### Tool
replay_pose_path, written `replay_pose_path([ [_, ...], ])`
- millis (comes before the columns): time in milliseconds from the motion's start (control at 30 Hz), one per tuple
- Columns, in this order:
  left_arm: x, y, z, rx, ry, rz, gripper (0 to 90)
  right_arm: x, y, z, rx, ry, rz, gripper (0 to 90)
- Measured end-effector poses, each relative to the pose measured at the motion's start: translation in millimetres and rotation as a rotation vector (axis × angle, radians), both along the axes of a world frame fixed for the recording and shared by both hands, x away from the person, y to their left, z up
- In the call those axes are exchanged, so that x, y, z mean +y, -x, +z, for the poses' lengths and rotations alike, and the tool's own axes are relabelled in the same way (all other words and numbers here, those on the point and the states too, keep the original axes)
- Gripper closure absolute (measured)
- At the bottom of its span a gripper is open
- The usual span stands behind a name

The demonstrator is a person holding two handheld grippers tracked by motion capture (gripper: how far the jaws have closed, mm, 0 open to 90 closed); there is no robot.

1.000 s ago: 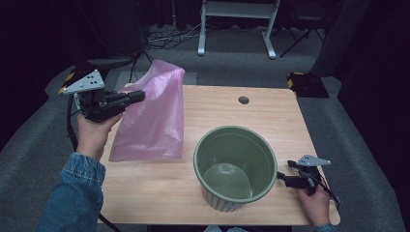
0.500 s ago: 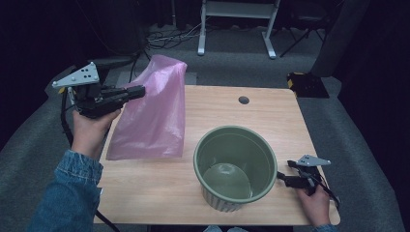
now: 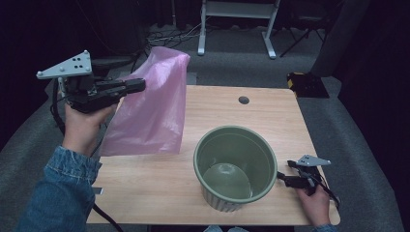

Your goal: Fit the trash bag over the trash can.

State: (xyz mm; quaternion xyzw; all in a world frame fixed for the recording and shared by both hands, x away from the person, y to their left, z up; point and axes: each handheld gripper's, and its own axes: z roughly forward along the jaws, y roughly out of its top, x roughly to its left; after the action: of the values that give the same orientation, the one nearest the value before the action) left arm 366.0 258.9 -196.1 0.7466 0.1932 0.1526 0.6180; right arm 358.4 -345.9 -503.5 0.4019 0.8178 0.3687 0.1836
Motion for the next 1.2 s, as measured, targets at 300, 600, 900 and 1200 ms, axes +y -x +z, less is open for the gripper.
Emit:
replay_pose_path([
  [300,-9.5,4.9,14.6,-0.015,0.026,-0.075,89.4,0.0,0.0,0.0,0.000,0.000,0.000,26.2],
  [600,-25.3,14.7,27.0,-0.051,0.042,-0.122,89.3,0.0,0.0,0.0,-0.001,0.002,0.001,25.9],
  [900,-32.8,19.5,41.6,-0.068,0.050,-0.154,89.3,0.3,0.2,-0.1,0.001,0.002,0.003,25.2],
  [1200,-47.8,28.2,53.7,-0.098,0.065,-0.202,89.3,0.3,0.1,-0.1,0.000,0.002,0.006,24.6],
])
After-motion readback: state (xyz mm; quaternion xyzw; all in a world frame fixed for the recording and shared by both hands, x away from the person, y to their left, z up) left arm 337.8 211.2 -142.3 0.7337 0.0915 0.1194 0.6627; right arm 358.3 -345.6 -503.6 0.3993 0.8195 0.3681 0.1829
